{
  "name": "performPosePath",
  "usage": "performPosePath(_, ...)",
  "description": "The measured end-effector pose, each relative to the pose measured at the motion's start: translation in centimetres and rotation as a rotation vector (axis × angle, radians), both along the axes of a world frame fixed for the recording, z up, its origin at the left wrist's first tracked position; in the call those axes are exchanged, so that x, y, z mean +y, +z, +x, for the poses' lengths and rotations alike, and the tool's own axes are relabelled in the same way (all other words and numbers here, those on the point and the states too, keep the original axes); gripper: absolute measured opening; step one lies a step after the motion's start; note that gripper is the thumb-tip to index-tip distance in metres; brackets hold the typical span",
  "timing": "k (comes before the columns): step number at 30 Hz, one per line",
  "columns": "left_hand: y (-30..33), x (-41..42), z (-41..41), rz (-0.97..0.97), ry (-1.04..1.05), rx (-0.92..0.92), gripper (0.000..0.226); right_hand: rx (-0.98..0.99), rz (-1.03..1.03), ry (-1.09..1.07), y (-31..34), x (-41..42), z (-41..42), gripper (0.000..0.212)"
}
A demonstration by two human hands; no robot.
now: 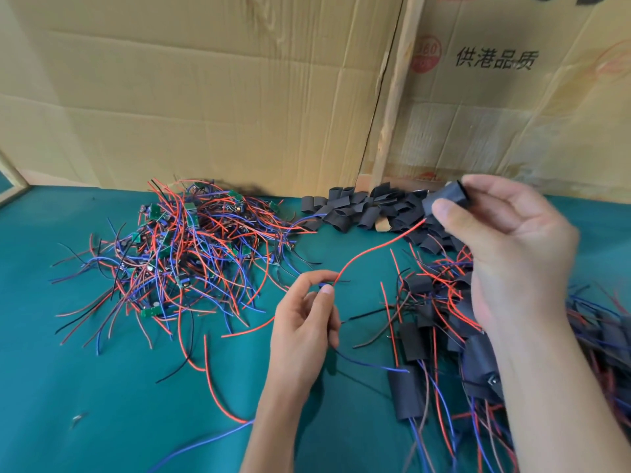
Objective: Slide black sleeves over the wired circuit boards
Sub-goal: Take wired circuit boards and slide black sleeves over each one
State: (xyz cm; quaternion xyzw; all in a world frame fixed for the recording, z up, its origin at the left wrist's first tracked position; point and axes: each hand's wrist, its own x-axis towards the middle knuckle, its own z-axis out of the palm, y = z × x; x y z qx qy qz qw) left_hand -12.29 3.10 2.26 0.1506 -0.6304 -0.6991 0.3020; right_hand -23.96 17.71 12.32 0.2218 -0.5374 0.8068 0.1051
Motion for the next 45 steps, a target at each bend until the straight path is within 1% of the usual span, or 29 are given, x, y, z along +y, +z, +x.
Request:
performPosePath(4,0.1,0.0,0.0,-0.005,0.011,-0.005,0.024,-0.009,0.030,0.037,-0.7,0.0,0.3,0.033)
performPosePath(10,0.2,0.0,0.1,-0.018,0.003,-0.021,0.024,-0.091,0.040,0.087,-1.6,-0.3,0.2,0.033)
performPosePath(14,0.3,0.0,0.1,-0.023,-0.027,-0.022,0.023,-0.162,0.134,0.201,-2.7,-1.3,0.9,0.038)
performPosePath(16,0.4,0.1,0.2,-0.017,-0.065,-0.016,0.019,-0.230,0.185,0.251,-3.8,-2.3,1.7,0.044)
performPosePath(18,0.4,0.2,0.2,0.015,-0.102,-0.012,0.014,-0.297,0.224,0.309,-5.0,-3.0,2.5,0.044)
performPosePath(20,0.3,0.3,0.3,0.060,-0.125,-0.023,0.023,-0.339,0.260,0.386,-5.6,-3.5,3.0,0.043)
performPosePath(23,0.2,0.2,0.4,0.100,-0.156,-0.037,0.032,-0.384,0.274,0.497,-5.9,-3.5,3.1,0.052)
performPosePath(25,0.3,0.1,0.5,0.131,-0.187,-0.022,0.034,-0.399,0.267,0.527,-6.0,-3.4,3.0,0.055)
performPosePath(29,0.5,-0.1,0.7,0.163,-0.296,-0.044,0.036,-0.451,0.213,0.602,-6.1,-2.9,2.7,0.050)
performPosePath(33,0.6,-0.1,0.9,0.197,-0.387,-0.072,0.032,-0.451,0.232,0.681,-6.2,-2.3,2.4,0.044)
performPosePath(37,0.9,-0.4,1.2,0.271,-0.488,0.006,0.031,-0.489,0.221,0.779,-6.3,-1.9,2.2,0.037)
performPosePath(41,1.1,-1.1,2.0,0.313,-0.653,0.098,0.048,-0.539,0.195,0.821,-6.2,-1.8,2.1,0.042)
performPosePath(43,1.1,-1.2,2.1,0.310,-0.643,0.104,0.050,-0.547,0.186,0.833,-6.2,-1.9,2.2,0.043)
performPosePath(45,1.0,-0.9,1.8,0.268,-0.539,0.057,0.046,-0.540,0.184,0.844,-6.1,-2.1,2.6,0.037)
